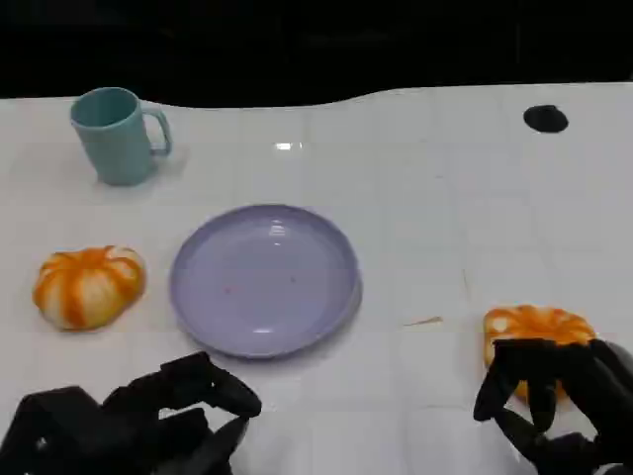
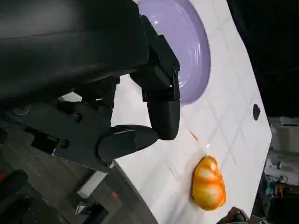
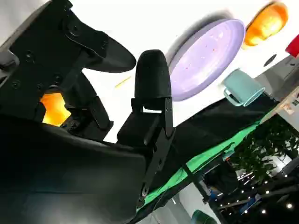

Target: Grasp the bread from the table and place it into the plate.

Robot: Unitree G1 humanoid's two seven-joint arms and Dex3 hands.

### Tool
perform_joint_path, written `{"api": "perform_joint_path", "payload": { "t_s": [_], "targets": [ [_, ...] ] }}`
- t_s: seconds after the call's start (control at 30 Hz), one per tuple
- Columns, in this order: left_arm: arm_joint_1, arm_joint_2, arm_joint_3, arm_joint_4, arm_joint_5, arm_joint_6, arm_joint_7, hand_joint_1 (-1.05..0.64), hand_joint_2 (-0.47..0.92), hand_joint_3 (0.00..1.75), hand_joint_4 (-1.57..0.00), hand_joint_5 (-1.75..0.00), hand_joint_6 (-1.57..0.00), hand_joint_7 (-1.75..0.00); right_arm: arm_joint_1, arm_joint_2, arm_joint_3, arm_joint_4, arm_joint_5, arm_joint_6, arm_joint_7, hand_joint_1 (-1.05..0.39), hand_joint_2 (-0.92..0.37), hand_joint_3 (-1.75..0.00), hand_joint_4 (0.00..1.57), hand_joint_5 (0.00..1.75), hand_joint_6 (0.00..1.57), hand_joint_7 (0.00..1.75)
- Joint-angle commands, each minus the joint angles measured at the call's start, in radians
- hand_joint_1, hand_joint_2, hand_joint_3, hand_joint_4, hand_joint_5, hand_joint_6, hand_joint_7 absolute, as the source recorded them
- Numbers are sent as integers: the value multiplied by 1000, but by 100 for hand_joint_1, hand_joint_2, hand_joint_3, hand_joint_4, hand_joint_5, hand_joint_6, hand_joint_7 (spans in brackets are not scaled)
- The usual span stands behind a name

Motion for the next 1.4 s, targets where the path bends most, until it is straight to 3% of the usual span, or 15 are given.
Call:
{"api": "perform_joint_path", "payload": {
  "t_s": [0.03, 0.9, 1.03, 1.23, 1.4],
  "targets": [
    [2, 7, 9, -3, -7, 3, -6, -28, 80, 63, -67, -175, -63, -127, -7, -6, -13, 9, 2, -3, 0, -11, -24, -129, 95, 175, 92, 121],
    [4, 7, 8, -11, -4, 5, -4, -28, 80, 63, -67, -175, -63, -127, -5, -7, -13, -1, 0, 17, 10, -10, -24, -128, 94, 175, 92, 120],
    [3, 10, 6, -8, 0, -1, -6, -28, 80, 63, -66, -175, -63, -127, -2, -8, -16, -24, -8, 42, 15, -9, -30, -114, 87, 171, 88, 109],
    [3, 6, 6, -16, -2, 20, 0, -28, 80, 63, -66, -175, -63, -127, 3, -6, -30, -81, -51, 67, -5, -12, -27, -113, 88, 156, 92, 91],
    [5, 7, 5, -16, -1, 15, -4, -28, 80, 63, -66, -175, -63, -127, 13, -26, -38, -171, -149, 139, 8, -20, -30, -102, 86, 118, 91, 67]
  ]
}}
